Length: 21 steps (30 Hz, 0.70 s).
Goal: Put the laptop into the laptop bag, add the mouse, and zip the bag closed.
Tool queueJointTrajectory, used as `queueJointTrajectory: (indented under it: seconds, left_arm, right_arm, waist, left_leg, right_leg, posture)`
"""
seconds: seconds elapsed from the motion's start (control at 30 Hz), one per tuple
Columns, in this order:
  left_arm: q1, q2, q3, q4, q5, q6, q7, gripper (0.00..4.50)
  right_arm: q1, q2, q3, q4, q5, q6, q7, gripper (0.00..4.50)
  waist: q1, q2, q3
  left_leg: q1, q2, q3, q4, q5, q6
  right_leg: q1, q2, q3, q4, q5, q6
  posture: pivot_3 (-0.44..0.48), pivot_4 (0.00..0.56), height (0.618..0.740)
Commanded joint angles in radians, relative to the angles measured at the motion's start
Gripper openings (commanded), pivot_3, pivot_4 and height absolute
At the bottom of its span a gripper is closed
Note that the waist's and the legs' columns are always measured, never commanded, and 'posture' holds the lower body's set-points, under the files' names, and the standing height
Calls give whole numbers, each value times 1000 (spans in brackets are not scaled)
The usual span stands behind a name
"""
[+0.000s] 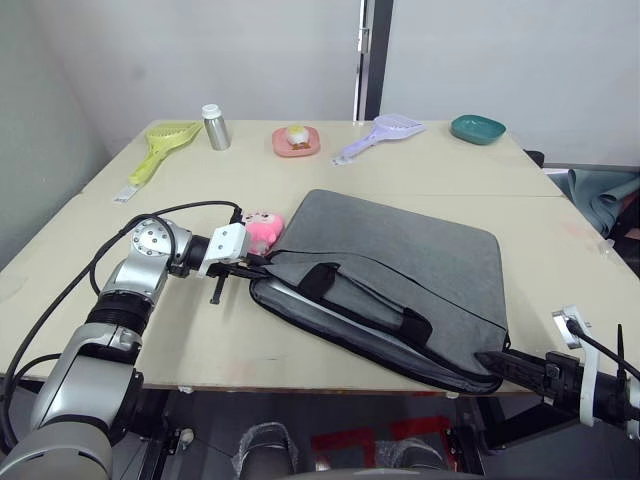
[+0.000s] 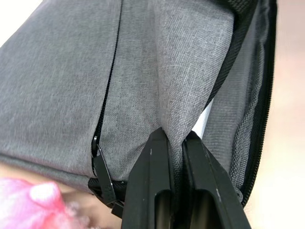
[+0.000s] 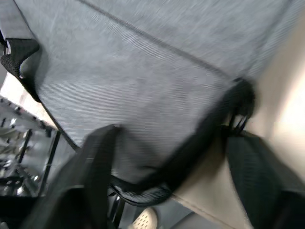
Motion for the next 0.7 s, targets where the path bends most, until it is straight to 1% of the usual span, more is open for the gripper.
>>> queueJointTrajectory:
  seconds: [0.03,0.13,0.2,0.27,0.33,0.43,0.53,0.6,0.7]
  left_arm:
    - [35,33,13,-138,-35,91,0,0]
    - [94,72,21,-227,-42,154,6,0]
    - [127,99,33,-271,-46,194,17,0]
    - [151,120,46,-301,-51,223,34,0]
    - [170,137,60,-325,-58,248,53,0]
    - [284,208,130,-418,-82,318,92,0]
    - [425,266,193,-524,-107,373,111,0]
    - [511,291,233,-581,-119,395,127,0]
    - [608,288,276,-640,-129,401,168,0]
  right_arm:
    - [-55,-31,22,6,-14,-16,38,1711]
    - [-168,-68,74,33,-47,-24,60,756]
    - [-269,-88,123,60,-71,-18,69,63]
    - [-355,-102,174,80,-102,-17,76,25]
    - [-426,-105,226,97,-128,-12,91,25]
    - [-628,-79,416,137,-241,-36,131,25]
    - [-769,-40,532,219,-338,-42,132,25]
    - [-827,-29,578,257,-381,-47,151,25]
    - [-858,-47,598,270,-404,-67,220,25]
  waist:
    - [-6,0,0]
    - [-27,1,0]
    - [-39,2,1]
    - [-47,2,1]
    - [-43,3,2]
    - [-57,4,2]
    - [-71,4,2]
    - [-66,4,2]
    - [-52,3,2]
  left_leg:
    - [0,0,0,0,0,0]
    - [-1,0,1,0,0,0]
    - [-1,0,1,-1,0,0]
    - [0,0,2,-1,0,0]
    - [0,0,2,-1,0,0]
    - [0,1,2,-1,0,0]
    - [-1,2,3,-2,0,0]
    - [-2,1,4,-2,0,0]
    - [-2,1,4,-4,-1,-1]
  right_leg:
    - [0,0,0,0,0,0]
    - [-1,0,0,-1,0,0]
    - [-1,1,0,-1,0,0]
    - [-2,1,0,0,0,0]
    - [-2,1,0,1,0,0]
    - [-2,2,1,1,0,-1]
    - [-4,3,1,0,0,-2]
    - [-5,3,0,0,-1,-3]
    - [-5,3,0,-1,-2,-5]
  posture:
    - [0,150,740]
    - [0,150,740]
    - [0,150,740]
    - [0,150,740]
    - [0,150,740]
    - [0,150,740]
    - [0,150,740]
    - [0,150,740]
    - [0,150,740]
